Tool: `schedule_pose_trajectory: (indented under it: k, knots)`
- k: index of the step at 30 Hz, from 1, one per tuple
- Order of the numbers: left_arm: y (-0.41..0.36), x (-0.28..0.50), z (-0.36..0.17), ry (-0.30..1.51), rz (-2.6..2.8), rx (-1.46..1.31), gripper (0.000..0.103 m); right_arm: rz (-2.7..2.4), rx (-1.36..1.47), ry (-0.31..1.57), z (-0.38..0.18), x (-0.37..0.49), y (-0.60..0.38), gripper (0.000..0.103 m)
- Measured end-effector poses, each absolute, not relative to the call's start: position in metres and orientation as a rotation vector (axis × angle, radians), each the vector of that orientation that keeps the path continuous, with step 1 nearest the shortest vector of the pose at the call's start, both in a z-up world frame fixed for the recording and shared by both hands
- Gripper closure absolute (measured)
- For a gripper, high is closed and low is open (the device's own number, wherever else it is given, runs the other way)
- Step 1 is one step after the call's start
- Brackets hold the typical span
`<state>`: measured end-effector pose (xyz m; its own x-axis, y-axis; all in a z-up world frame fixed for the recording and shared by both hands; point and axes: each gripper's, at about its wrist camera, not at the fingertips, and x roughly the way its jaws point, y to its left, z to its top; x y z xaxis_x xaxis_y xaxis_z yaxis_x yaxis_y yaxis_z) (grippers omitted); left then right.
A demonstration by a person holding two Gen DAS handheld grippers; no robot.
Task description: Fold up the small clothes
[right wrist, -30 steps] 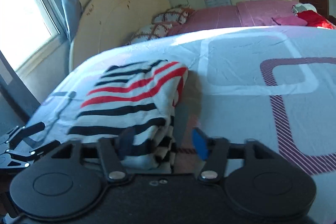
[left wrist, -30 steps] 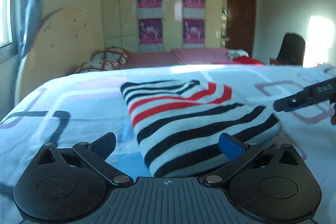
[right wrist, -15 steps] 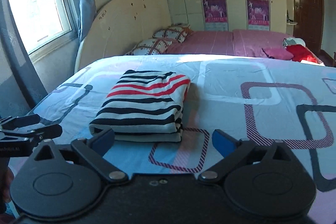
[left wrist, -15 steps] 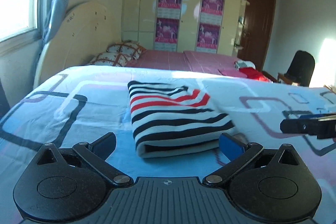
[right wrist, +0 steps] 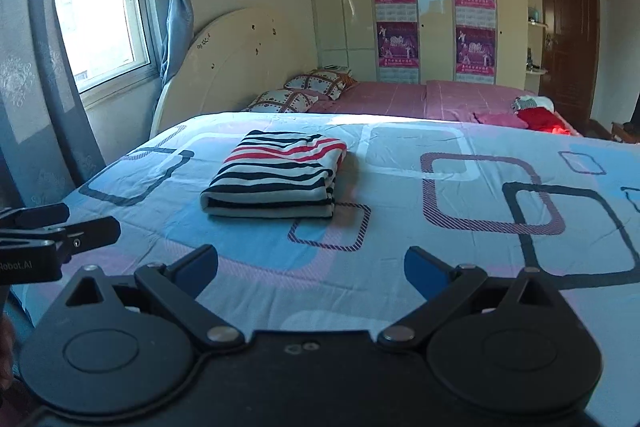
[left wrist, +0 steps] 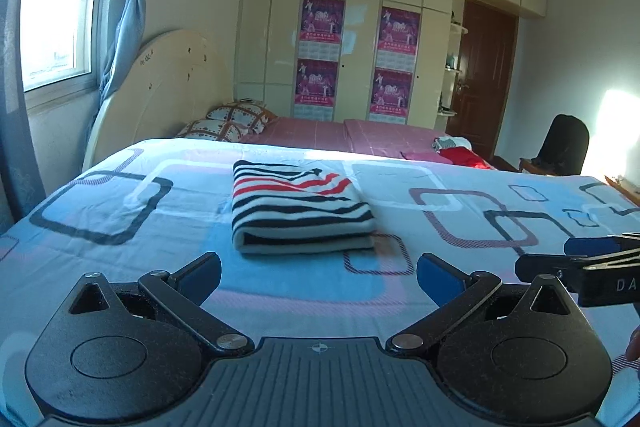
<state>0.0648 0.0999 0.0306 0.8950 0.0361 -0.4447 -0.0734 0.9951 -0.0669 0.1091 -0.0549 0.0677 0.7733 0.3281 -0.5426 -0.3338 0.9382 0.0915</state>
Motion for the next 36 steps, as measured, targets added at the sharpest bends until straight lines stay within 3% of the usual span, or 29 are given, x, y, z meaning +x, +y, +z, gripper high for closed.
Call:
schedule_pose_trajectory:
  k: [36]
  knots:
    - [0.067,0.036,0.048,0.397,0.034,-0.075,0.000,0.343,-0.021,0.503,0.091,0.081,-0.081,0.003]
